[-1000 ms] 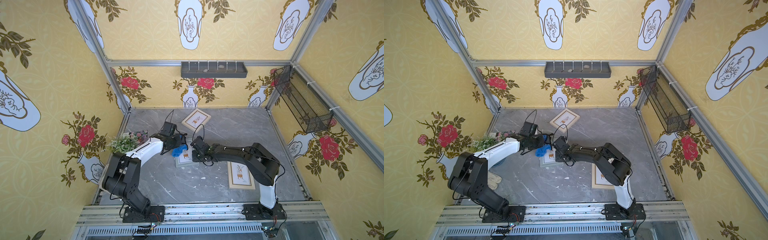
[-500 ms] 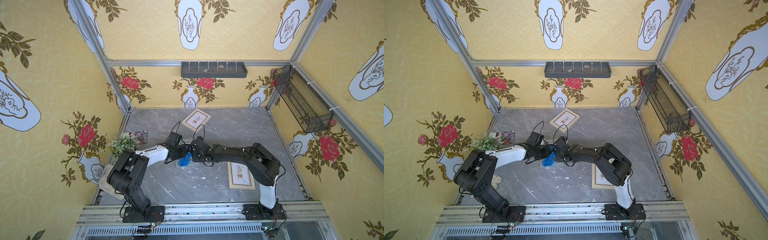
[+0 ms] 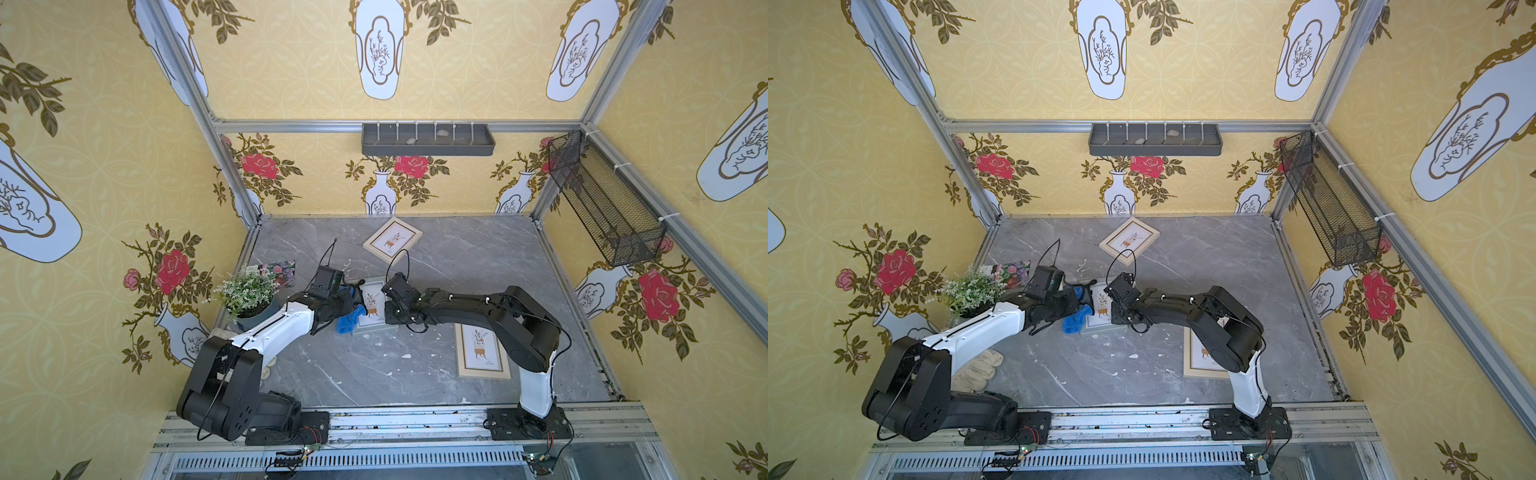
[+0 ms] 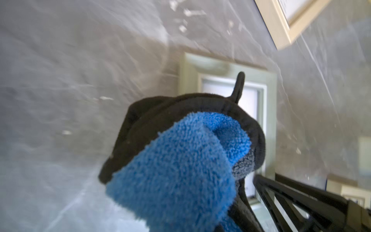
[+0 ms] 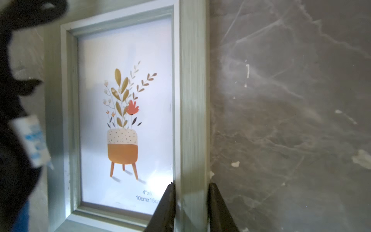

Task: Wipe the picture frame with a cloth
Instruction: Wipe the dirt from the picture frame, then move the picture frame to the center of the board.

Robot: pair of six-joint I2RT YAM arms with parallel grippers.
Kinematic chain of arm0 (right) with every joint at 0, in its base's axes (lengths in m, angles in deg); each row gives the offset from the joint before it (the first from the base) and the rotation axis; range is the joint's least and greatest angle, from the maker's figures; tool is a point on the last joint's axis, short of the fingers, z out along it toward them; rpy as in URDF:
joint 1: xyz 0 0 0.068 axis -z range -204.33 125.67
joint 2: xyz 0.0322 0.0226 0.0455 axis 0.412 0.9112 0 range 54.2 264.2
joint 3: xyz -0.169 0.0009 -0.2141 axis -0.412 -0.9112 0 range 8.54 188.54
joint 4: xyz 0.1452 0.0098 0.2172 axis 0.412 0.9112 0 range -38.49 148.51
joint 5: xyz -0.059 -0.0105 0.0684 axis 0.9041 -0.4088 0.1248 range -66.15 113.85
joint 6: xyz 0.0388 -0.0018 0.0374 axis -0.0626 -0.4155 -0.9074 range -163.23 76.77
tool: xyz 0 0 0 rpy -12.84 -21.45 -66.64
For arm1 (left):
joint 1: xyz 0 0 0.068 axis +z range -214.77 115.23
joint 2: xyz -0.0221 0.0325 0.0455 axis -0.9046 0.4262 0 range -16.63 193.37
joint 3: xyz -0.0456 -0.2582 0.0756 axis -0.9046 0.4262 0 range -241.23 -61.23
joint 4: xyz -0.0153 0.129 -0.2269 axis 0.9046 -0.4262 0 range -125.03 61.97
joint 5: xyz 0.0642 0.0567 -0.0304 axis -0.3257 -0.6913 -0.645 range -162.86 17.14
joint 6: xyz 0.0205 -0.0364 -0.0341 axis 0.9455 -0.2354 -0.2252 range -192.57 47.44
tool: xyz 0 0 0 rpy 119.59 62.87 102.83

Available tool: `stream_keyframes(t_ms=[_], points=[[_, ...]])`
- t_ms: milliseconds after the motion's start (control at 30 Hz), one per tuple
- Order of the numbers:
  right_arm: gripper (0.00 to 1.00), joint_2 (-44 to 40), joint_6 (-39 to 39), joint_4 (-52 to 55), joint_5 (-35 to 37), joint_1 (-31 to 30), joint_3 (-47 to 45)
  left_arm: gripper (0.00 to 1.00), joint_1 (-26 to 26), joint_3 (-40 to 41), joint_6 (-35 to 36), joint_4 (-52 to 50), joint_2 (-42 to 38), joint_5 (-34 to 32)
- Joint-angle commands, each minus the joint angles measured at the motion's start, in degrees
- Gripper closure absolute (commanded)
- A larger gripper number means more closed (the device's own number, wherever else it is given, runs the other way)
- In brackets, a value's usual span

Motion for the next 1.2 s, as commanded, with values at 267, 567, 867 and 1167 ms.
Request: stream_keyframes(t_ms=[267, 567, 867, 1167], points=[[0.85, 0.73, -0.07, 7.87, 0.74, 0.14, 0.31, 1.00, -3.24, 0.36, -4.52, 4.73, 13.91, 6.66], [0.85, 2.08, -0.09, 7.51, 0.32, 0.51, 0.78, 1.00, 10.45, 6.49, 0.37, -0.38, 1.33, 2.37], [0.85, 6.19, 2.13, 8.60, 0.83, 3.28, 6.64, 1.00, 11.89, 5.18, 3.83, -2.62, -9.89, 1.78], [0.83, 14.65, 6.10, 9.30, -1.84, 7.16, 19.59, 1.00, 11.89, 7.82, 5.15, 1.98, -16.81, 6.89]])
